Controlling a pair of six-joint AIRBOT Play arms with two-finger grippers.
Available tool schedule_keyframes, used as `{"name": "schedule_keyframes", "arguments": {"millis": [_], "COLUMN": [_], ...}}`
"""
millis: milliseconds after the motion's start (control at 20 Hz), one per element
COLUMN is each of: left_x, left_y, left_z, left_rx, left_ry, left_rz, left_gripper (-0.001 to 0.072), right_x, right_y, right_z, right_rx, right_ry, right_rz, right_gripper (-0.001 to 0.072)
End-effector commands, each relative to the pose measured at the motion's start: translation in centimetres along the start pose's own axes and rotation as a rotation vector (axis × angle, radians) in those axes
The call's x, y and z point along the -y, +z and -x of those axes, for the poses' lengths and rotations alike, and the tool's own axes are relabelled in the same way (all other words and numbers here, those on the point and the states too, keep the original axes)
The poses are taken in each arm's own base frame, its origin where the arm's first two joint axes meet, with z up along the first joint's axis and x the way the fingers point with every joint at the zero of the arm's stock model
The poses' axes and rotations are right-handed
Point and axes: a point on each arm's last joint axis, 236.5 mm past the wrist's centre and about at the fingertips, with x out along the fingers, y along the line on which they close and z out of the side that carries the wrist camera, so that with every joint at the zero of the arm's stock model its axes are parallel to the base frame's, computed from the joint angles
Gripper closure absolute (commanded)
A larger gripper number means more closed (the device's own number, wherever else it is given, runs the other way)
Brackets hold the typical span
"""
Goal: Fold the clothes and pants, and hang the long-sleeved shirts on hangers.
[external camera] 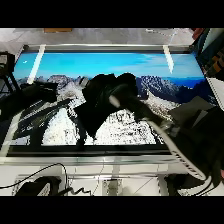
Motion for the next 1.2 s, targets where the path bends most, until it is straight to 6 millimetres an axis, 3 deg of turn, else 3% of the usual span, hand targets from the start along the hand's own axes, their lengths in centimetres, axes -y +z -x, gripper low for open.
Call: {"name": "schedule_keyframes", "arguments": {"millis": [0,100,200,300,350,400,450,550,850,1000,1150], "left_x": [-0.3,1.1,2.6,4.9,6.4,7.6,8.8,10.9,20.3,24.5,27.2], "left_y": [-3.7,-9.7,-16.2,-20.5,-21.8,-22.8,-23.6,-25.3,-29.5,-29.7,-30.0], "left_z": [-0.3,-0.7,-1.3,-2.3,-2.7,-3.2,-3.7,-4.6,-7.4,-8.6,-9.9], "left_rx": [-0.126,-0.31,-0.474,-0.55,-0.576,-0.597,-0.617,-0.671,-0.795,-0.775,-0.795], "left_ry": [0.004,-0.062,-0.118,-0.185,-0.234,-0.273,-0.308,-0.369,-0.468,-0.52,-0.541], "left_rz": [-0.013,0.069,0.224,0.454,0.576,0.693,0.814,0.905,0.972,0.953,0.887], "left_gripper": [0.0699,0.0701,0.0699,0.0685,0.0505,0.024,0.0132,0.0133,0.0132,0.0132,0.0132], "right_x": [10.0,13.6,15.1,15.8,16.0,16.2,16.4,16.7,17.8,17.8,17.7], "right_y": [-1.8,-5.0,-7.8,-9.3,-9.4,-9.4,-9.3,-8.7,-7.5,-7.6,-7.6], "right_z": [5.8,8.3,9.2,9.3,9.3,9.3,9.3,9.2,9.3,9.3,9.3], "right_rx": [0.014,-0.029,-0.085,-0.103,-0.097,-0.09,-0.083,-0.055,0.01,0.009,0.008], "right_ry": [-0.131,-0.143,-0.124,-0.088,-0.077,-0.076,-0.08,-0.084,-0.107,-0.107,-0.105], "right_rz": [-0.427,-0.596,-0.695,-0.774,-0.796,-0.803,-0.797,-0.774,-0.771,-0.771,-0.772], "right_gripper": [0.0686,0.0686,0.0686,0.0686,0.0685,0.0685,0.0685,0.0685,0.0685,0.0684,0.0685]}}
